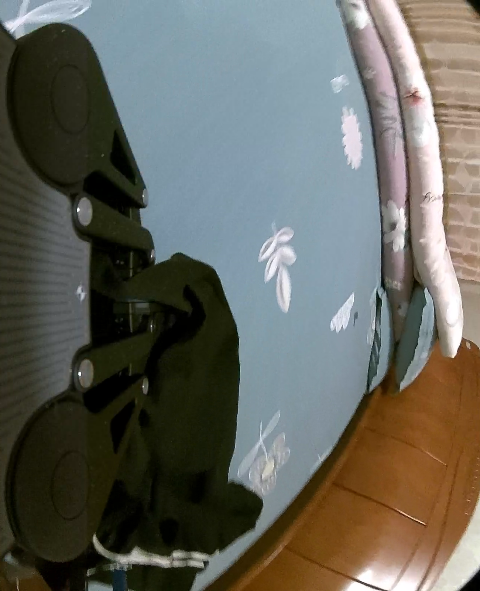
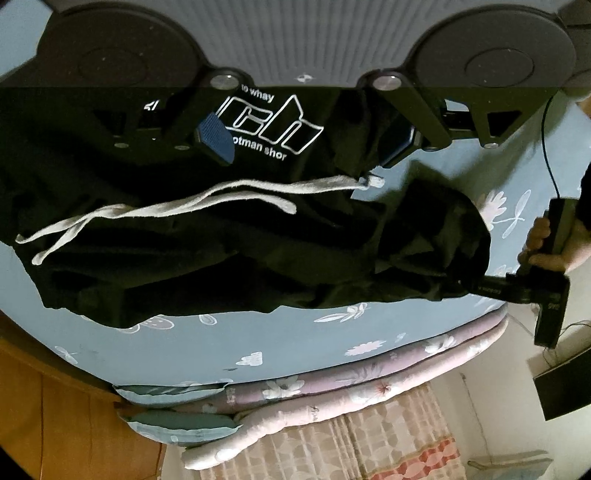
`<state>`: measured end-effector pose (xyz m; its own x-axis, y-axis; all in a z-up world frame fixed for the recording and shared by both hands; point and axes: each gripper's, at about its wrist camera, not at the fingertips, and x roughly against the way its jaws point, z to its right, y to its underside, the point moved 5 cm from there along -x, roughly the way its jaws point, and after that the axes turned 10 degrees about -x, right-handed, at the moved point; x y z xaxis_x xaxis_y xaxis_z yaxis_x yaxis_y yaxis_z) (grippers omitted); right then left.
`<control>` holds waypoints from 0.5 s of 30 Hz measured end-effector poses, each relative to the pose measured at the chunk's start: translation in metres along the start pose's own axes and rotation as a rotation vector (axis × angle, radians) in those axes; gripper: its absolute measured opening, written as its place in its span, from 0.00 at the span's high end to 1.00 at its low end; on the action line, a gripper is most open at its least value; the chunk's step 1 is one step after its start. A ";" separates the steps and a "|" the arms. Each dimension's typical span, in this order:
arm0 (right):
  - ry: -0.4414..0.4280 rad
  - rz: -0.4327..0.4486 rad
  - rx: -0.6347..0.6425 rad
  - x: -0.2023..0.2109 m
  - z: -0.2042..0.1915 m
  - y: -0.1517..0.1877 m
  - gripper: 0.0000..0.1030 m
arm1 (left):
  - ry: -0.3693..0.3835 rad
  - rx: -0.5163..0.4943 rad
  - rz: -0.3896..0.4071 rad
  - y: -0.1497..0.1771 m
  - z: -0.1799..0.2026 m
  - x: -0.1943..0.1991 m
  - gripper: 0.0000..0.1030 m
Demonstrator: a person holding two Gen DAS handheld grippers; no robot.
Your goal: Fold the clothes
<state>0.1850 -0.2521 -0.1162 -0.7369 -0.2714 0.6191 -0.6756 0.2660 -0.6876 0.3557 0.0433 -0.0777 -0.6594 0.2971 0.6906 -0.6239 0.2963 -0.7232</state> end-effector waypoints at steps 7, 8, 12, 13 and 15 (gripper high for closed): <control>-0.014 0.007 -0.050 -0.004 0.009 -0.009 0.15 | -0.116 -0.034 -0.034 -0.031 -0.037 -0.018 0.97; -0.028 0.012 -0.069 -0.003 0.010 -0.010 0.15 | -0.133 -0.035 -0.035 -0.035 -0.043 -0.020 0.97; -0.039 0.035 -0.098 -0.003 0.016 -0.018 0.15 | -0.193 -0.036 -0.044 -0.051 -0.063 -0.029 0.97; -0.035 0.038 -0.097 -0.003 0.017 -0.020 0.15 | -0.207 -0.035 -0.047 -0.055 -0.068 -0.032 0.97; -0.033 0.043 -0.108 -0.006 0.021 -0.022 0.15 | -0.233 -0.030 -0.062 -0.062 -0.078 -0.038 0.97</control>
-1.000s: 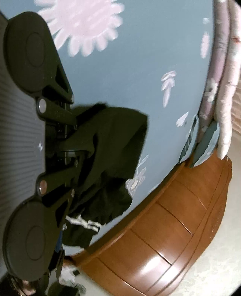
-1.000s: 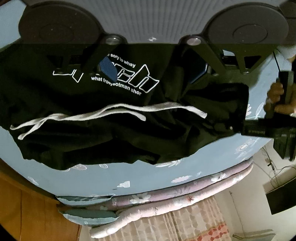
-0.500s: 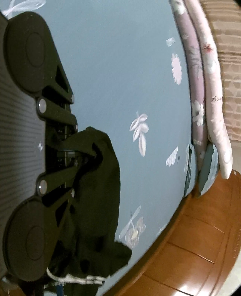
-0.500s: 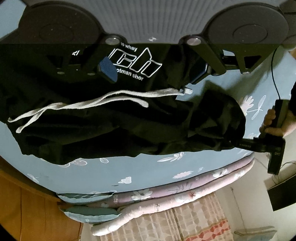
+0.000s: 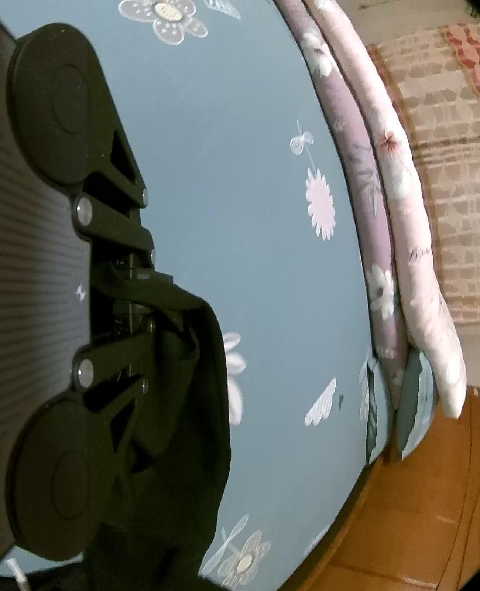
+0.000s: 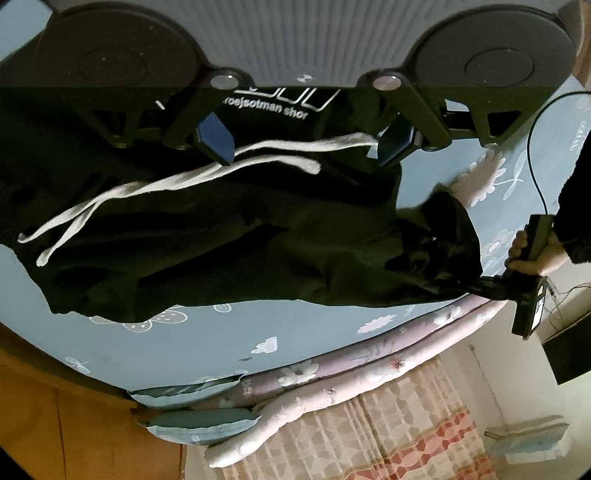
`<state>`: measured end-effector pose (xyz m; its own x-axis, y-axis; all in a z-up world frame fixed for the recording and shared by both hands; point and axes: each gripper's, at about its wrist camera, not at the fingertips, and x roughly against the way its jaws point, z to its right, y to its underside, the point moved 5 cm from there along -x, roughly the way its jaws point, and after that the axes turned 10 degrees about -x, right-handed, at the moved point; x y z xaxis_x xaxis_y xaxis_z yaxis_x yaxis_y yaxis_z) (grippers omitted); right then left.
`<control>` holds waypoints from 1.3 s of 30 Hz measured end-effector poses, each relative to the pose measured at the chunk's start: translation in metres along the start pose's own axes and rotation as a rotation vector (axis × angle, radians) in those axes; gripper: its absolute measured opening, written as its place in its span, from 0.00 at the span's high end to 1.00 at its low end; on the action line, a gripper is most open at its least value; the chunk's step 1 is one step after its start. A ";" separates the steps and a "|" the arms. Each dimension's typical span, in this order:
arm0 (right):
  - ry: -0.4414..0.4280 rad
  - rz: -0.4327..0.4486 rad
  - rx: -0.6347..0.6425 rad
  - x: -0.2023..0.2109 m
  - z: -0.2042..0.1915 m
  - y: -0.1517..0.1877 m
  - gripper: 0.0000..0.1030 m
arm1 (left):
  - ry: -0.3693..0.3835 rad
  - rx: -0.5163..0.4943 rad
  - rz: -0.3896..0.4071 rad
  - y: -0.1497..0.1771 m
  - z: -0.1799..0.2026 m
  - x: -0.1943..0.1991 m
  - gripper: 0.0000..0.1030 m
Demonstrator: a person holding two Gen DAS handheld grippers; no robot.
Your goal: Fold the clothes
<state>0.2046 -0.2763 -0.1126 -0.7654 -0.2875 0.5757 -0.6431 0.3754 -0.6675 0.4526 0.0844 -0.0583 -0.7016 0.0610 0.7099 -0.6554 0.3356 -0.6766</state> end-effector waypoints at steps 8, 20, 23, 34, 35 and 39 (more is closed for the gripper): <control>0.014 0.011 -0.057 -0.012 0.014 -0.005 0.15 | -0.092 0.006 -0.014 -0.029 -0.027 -0.024 0.97; 0.015 0.011 -0.069 -0.025 0.017 -0.011 0.15 | -0.141 -0.026 -0.048 -0.049 -0.026 -0.074 0.90; 0.017 0.011 -0.066 -0.026 0.016 -0.010 0.15 | -0.141 -0.015 -0.067 -0.045 -0.025 -0.084 0.88; 0.006 0.004 -0.059 -0.030 0.009 -0.012 0.15 | -0.079 0.122 0.019 -0.052 -0.050 -0.050 0.49; 0.004 0.003 -0.057 -0.030 0.007 -0.011 0.15 | -0.075 0.123 0.025 -0.053 -0.051 -0.045 0.48; 0.002 0.005 -0.046 -0.029 0.001 -0.011 0.15 | -0.057 0.129 0.055 -0.058 -0.054 -0.026 0.41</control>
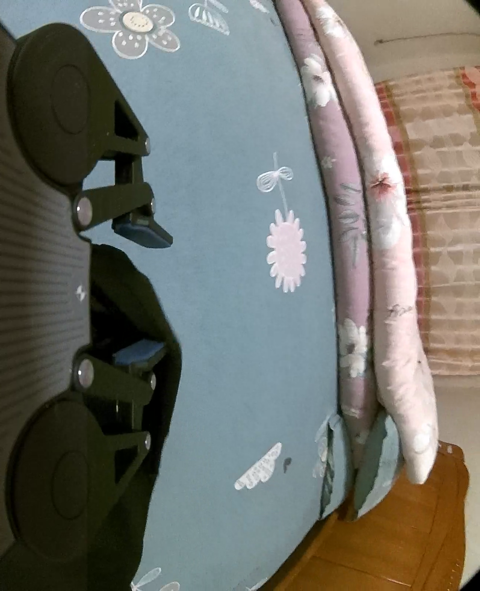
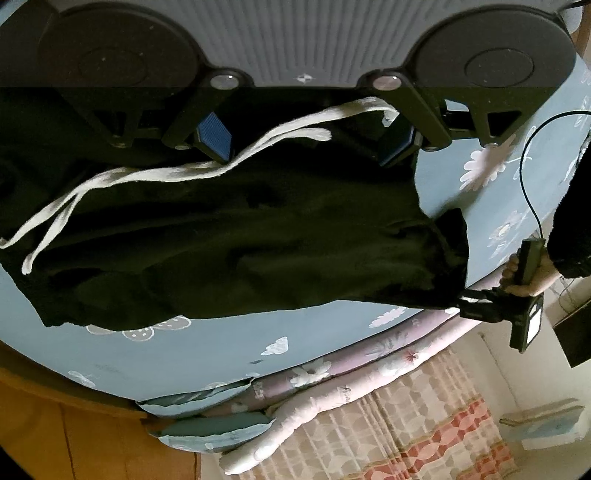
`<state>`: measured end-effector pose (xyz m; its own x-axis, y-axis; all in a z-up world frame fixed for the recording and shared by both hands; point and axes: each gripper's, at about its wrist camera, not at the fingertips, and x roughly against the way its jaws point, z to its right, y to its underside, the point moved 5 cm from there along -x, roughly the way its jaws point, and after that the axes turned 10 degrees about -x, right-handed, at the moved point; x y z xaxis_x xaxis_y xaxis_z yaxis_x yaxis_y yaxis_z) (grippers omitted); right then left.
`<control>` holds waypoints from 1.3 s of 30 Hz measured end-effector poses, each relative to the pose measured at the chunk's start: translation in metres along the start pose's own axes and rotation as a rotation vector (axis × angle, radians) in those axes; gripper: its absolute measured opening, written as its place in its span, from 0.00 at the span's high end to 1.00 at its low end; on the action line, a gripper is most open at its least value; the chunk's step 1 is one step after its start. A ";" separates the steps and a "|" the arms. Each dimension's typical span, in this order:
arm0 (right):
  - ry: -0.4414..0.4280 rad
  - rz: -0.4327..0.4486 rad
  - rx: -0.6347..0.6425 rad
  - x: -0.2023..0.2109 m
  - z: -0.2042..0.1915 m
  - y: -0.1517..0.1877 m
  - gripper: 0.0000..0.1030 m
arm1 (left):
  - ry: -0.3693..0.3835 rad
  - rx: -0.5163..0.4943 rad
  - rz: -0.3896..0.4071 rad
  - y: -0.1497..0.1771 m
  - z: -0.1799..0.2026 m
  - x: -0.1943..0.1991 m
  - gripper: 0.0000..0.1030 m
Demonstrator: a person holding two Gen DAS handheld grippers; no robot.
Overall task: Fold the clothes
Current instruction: 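Grasp the end of the shorts leg again with the left gripper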
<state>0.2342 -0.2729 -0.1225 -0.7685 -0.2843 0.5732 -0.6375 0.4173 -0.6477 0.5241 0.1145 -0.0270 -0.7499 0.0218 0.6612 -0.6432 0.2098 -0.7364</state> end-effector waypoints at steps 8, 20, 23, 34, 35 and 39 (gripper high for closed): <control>-0.018 0.011 0.030 0.013 -0.019 0.001 0.15 | 0.006 -0.017 0.011 0.007 0.000 0.030 0.37; 0.027 0.022 0.102 0.069 -0.057 0.014 0.15 | 0.108 -0.084 -0.069 0.090 0.048 0.089 0.36; 0.028 0.047 0.127 0.094 -0.069 0.020 0.14 | 0.109 -0.102 -0.084 0.106 0.057 0.104 0.34; 0.007 0.081 0.125 0.114 -0.082 0.029 0.10 | 0.066 -0.056 -0.057 0.145 0.064 0.097 0.33; 0.005 0.075 0.126 0.110 -0.083 0.029 0.10 | 0.072 -0.044 -0.056 0.149 0.064 0.092 0.33; 0.009 0.047 0.133 0.092 -0.083 0.028 0.10 | 0.087 -0.020 -0.051 0.158 0.065 0.070 0.33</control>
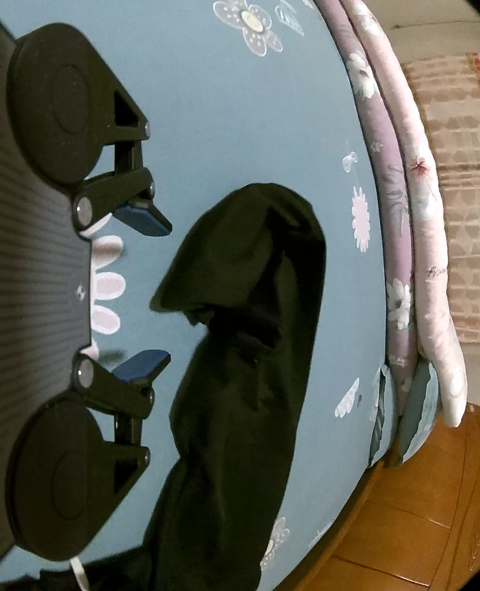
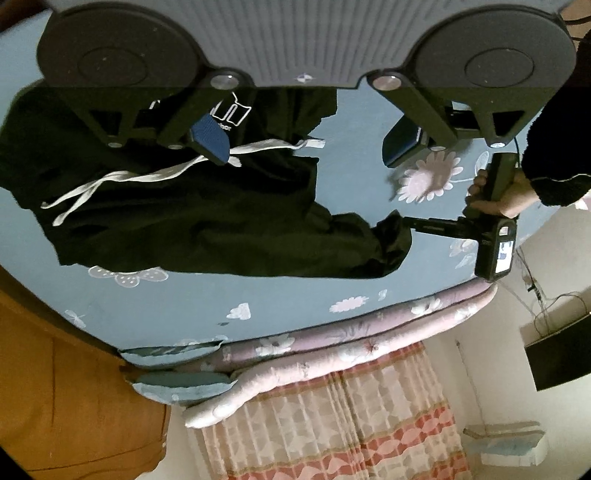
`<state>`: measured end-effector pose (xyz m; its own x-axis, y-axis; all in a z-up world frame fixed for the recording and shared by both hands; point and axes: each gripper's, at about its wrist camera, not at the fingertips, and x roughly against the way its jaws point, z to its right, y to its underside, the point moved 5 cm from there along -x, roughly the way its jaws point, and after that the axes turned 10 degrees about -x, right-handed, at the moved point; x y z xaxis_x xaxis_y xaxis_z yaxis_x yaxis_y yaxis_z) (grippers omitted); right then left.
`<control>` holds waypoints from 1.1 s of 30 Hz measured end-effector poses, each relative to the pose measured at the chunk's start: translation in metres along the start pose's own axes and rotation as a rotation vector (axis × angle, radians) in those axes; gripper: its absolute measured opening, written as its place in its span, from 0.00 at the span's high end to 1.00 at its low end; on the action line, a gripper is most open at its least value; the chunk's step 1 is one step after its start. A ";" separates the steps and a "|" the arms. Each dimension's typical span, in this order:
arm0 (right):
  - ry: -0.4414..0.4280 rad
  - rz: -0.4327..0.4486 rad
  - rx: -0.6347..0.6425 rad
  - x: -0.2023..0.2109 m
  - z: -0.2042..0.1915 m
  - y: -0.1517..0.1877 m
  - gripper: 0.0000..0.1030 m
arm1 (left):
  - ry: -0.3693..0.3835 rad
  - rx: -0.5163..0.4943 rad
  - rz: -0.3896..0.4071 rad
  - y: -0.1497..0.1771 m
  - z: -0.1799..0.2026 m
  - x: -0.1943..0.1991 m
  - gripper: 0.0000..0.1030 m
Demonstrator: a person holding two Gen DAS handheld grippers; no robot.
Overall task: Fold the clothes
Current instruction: 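Grasp the end of the shorts leg again with the left gripper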
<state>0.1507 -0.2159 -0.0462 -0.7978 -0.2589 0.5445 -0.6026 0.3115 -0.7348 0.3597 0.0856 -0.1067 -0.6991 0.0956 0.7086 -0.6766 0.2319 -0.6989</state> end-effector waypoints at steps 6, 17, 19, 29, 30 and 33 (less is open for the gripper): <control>0.037 -0.038 0.011 -0.032 0.002 -0.007 0.10 | 0.010 0.063 0.037 -0.001 -0.008 -0.035 0.34; 0.008 -0.083 0.060 -0.079 -0.018 -0.013 0.10 | -0.108 0.096 0.134 -0.008 -0.062 -0.019 0.87; -0.004 -0.089 0.067 -0.084 -0.021 -0.014 0.10 | -0.162 0.093 0.143 -0.013 -0.083 -0.010 0.87; -0.004 -0.106 0.077 -0.097 -0.027 -0.016 0.10 | -0.274 0.101 0.101 -0.015 -0.141 -0.001 0.83; -0.003 -0.107 0.079 -0.097 -0.027 -0.017 0.10 | -0.270 0.110 0.098 -0.014 -0.143 -0.002 0.83; 0.007 -0.102 0.088 -0.097 -0.029 -0.019 0.10 | -0.269 0.134 0.091 -0.012 -0.150 -0.003 0.80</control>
<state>0.2391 -0.1699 -0.0735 -0.7326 -0.2790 0.6208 -0.6768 0.2019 -0.7079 0.4046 0.2277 -0.0862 -0.7822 -0.1537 0.6038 -0.6204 0.1030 -0.7775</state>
